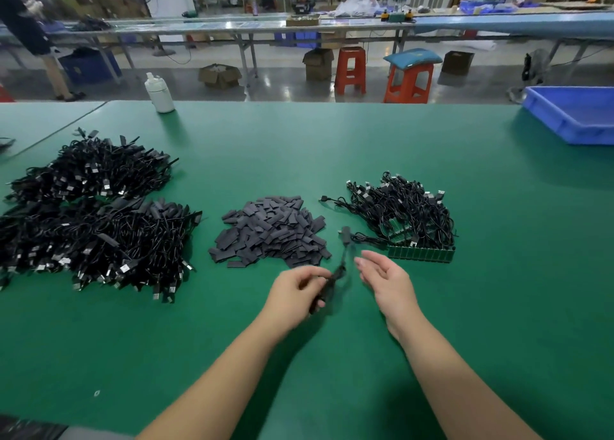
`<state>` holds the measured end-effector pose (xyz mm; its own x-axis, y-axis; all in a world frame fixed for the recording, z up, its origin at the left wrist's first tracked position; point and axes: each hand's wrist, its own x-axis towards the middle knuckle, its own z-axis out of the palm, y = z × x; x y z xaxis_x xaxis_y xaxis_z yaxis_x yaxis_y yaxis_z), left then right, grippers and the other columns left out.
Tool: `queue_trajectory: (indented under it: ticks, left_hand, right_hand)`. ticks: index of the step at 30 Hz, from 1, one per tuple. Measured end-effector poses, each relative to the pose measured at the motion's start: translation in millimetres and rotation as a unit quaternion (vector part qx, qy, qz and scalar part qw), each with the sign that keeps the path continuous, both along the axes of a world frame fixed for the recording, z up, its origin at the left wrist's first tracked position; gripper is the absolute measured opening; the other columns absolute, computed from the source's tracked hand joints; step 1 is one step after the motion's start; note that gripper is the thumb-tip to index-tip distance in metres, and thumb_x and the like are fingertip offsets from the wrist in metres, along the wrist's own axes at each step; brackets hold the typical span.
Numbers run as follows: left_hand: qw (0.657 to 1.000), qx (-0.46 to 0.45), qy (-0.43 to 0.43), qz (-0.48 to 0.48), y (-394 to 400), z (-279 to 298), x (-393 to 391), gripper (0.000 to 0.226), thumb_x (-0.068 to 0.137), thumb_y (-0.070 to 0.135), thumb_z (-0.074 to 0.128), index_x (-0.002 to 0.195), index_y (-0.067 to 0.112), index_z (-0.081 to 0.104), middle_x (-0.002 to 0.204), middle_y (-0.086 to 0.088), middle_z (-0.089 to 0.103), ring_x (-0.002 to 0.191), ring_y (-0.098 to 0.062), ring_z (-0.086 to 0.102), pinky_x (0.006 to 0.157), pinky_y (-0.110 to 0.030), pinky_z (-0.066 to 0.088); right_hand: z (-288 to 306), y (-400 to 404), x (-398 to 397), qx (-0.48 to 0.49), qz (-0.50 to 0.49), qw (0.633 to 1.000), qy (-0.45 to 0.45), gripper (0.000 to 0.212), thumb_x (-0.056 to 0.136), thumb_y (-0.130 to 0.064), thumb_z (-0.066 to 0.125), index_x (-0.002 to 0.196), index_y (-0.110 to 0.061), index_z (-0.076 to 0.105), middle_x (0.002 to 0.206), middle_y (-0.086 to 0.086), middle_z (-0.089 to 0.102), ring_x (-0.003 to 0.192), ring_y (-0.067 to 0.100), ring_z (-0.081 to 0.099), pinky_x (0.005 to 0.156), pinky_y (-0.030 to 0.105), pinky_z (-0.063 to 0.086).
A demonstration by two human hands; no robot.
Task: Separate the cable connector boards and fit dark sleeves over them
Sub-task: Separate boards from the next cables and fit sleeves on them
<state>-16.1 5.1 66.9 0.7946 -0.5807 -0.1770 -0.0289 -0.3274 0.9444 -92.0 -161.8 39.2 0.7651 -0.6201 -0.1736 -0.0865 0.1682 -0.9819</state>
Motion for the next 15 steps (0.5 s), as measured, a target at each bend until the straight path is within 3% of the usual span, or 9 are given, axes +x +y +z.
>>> queue_trajectory:
  ticks: [2, 5, 8, 11, 13, 15]
  left_hand:
    - [0.987, 0.064, -0.137, 0.056, 21, 11, 32, 0.02, 0.095, 0.013, 0.06, 0.1, 0.028, 0.072, 0.089, 0.01, 0.071, 0.068, -0.002, 0.064, 0.064, -0.014, 0.047]
    - [0.935, 0.144, -0.279, 0.167, 66, 32, 90, 0.021, 0.094, 0.017, 0.06, 0.106, 0.028, 0.073, 0.087, 0.014, 0.07, 0.064, -0.006, 0.062, 0.061, -0.019, 0.048]
    - [0.882, 0.243, -0.328, 0.237, 116, 46, 150, 0.022, 0.095, 0.018, 0.056, 0.109, 0.022, 0.072, 0.082, 0.004, 0.072, 0.055, -0.01, 0.06, 0.049, -0.022, 0.047]
    - [0.834, 0.404, -0.288, 0.241, 158, 51, 193, 0.028, 0.093, 0.013, 0.052, 0.113, 0.021, 0.072, 0.102, -0.01, 0.07, 0.073, -0.026, 0.06, 0.066, -0.033, 0.053]
    - [0.8, 0.49, -0.247, 0.243, 173, 51, 206, 0.034, 0.09, 0.01, 0.053, 0.117, 0.023, 0.069, 0.118, -0.015, 0.059, 0.092, -0.033, 0.057, 0.08, -0.041, 0.054]
    - [0.744, 0.531, -0.315, 0.254, 175, 49, 210, 0.035, 0.087, 0.009, 0.058, 0.119, 0.02, 0.068, 0.118, -0.018, 0.052, 0.104, -0.038, 0.049, 0.087, -0.045, 0.047]
  right_hand:
    - [-7, -12, -9, -0.219, 0.011, 0.969, 0.115, 0.026, 0.098, -0.026, 0.061, 0.122, -0.021, 0.064, 0.118, -0.006, 0.068, 0.099, -0.007, 0.061, 0.087, 0.012, 0.046]
    - [-26, -30, -30, -0.47, 0.017, 0.856, 0.214, 0.033, 0.099, -0.026, 0.057, 0.129, -0.015, 0.062, 0.124, -0.002, 0.065, 0.118, 0.014, 0.056, 0.102, 0.032, 0.045]
    - [-42, -34, -44, -0.511, 0.009, 0.826, 0.24, 0.033, 0.098, -0.022, 0.057, 0.127, -0.009, 0.063, 0.128, 0.004, 0.064, 0.124, 0.02, 0.053, 0.109, 0.037, 0.04]
    - [-48, -29, -45, -0.545, 0.018, 0.796, 0.264, 0.033, 0.098, -0.025, 0.056, 0.127, -0.01, 0.063, 0.131, 0.003, 0.061, 0.128, 0.02, 0.05, 0.112, 0.038, 0.038]
    - [-47, -28, -43, -0.552, 0.016, 0.789, 0.269, 0.033, 0.098, -0.026, 0.056, 0.125, -0.011, 0.064, 0.129, 0.002, 0.062, 0.126, 0.02, 0.051, 0.111, 0.039, 0.038]
    - [-47, -27, -42, -0.559, 0.014, 0.783, 0.272, 0.032, 0.097, -0.026, 0.056, 0.125, -0.011, 0.064, 0.127, 0.002, 0.062, 0.124, 0.02, 0.051, 0.109, 0.039, 0.039]
